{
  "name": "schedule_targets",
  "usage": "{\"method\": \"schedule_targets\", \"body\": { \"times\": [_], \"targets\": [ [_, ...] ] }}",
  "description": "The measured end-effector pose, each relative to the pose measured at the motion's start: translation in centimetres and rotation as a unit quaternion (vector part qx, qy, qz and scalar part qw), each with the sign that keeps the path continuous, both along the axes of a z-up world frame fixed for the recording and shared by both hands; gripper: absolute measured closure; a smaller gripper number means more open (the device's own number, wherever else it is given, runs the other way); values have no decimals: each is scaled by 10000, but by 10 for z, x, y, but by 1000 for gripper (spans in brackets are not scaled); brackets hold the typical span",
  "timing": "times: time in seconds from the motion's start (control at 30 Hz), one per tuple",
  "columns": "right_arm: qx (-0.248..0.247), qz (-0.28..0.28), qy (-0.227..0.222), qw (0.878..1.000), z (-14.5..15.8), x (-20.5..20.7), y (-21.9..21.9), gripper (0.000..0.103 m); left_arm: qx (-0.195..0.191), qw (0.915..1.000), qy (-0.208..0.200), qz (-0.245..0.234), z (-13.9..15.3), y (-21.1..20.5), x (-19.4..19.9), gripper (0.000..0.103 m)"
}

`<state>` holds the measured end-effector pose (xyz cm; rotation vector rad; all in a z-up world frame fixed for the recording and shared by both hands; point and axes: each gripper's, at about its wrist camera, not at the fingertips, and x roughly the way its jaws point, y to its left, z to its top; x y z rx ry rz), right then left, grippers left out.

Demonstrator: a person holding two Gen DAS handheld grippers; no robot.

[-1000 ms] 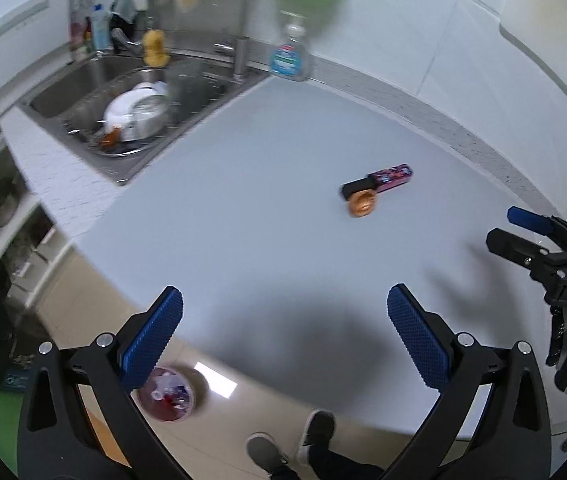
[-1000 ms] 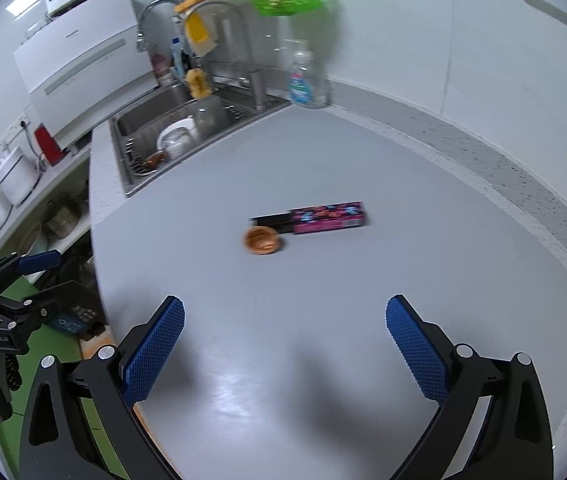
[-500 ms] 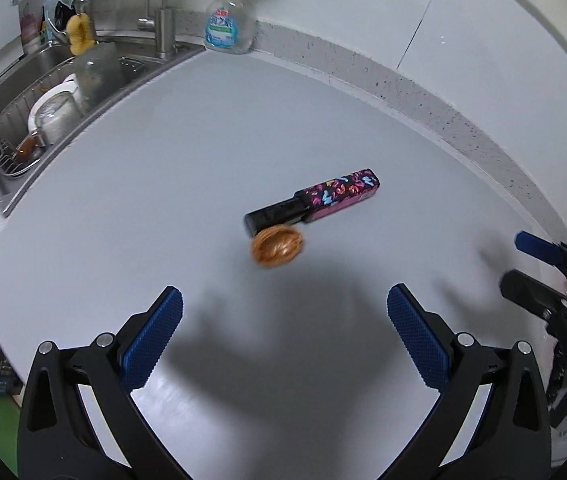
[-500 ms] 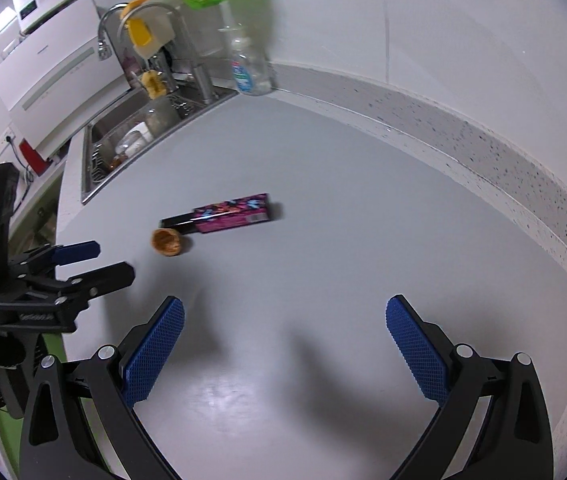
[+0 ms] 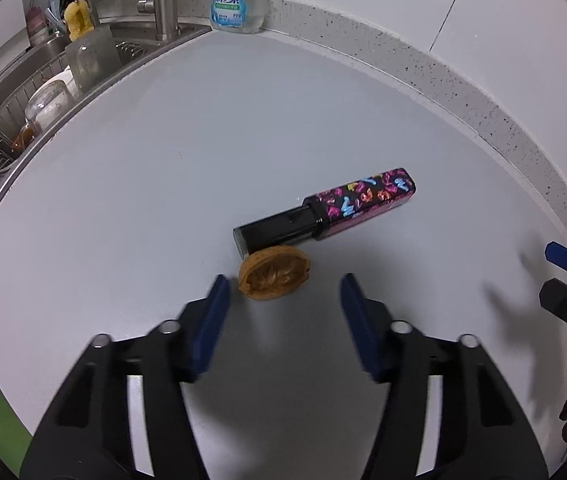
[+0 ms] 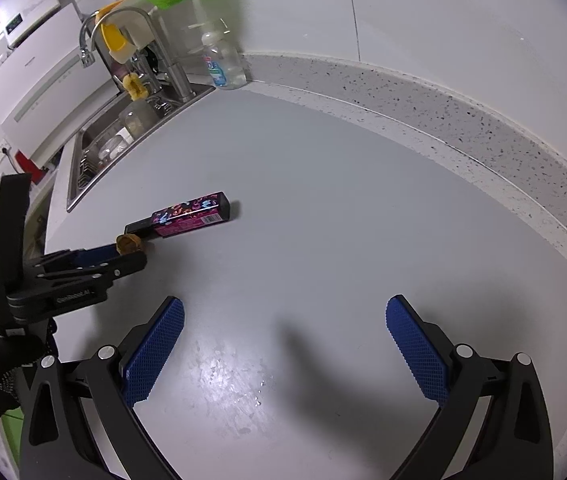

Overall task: Collect trash
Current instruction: 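Lower the left tool around the walnut shell and close it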

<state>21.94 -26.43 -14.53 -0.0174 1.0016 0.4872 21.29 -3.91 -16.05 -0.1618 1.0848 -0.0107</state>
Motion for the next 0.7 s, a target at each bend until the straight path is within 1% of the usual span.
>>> {"method": "schedule_targets", "body": {
  "times": [0.07,0.2,0.23,0.27,0.33,0.37,0.57,0.7],
  "targets": [
    [16,34,6,10000,-1,0,2,6,-49,10000,-41,46,-1,2,-1,57],
    [9,115,17,9999,-2,-2,8,6,-134,9998,-90,83,-3,4,-2,59],
    [7,128,16,9999,-2,-2,9,6,-131,9998,-102,98,-3,4,-2,65],
    [8,141,14,9999,-1,-3,10,6,-146,9998,-112,107,-3,5,-2,79],
    [3,155,7,9999,-1,-4,12,6,-125,9998,-101,125,-4,5,-2,92],
    [-4,161,-4,9999,0,-4,13,6,-133,9998,-93,121,-4,6,-1,94],
    [-20,146,-31,9999,2,-6,14,6,-201,9996,-160,88,-3,7,-3,94],
    [-33,189,-55,9998,3,-6,16,6,-220,9995,-229,31,3,8,-7,94]
  ]
}}
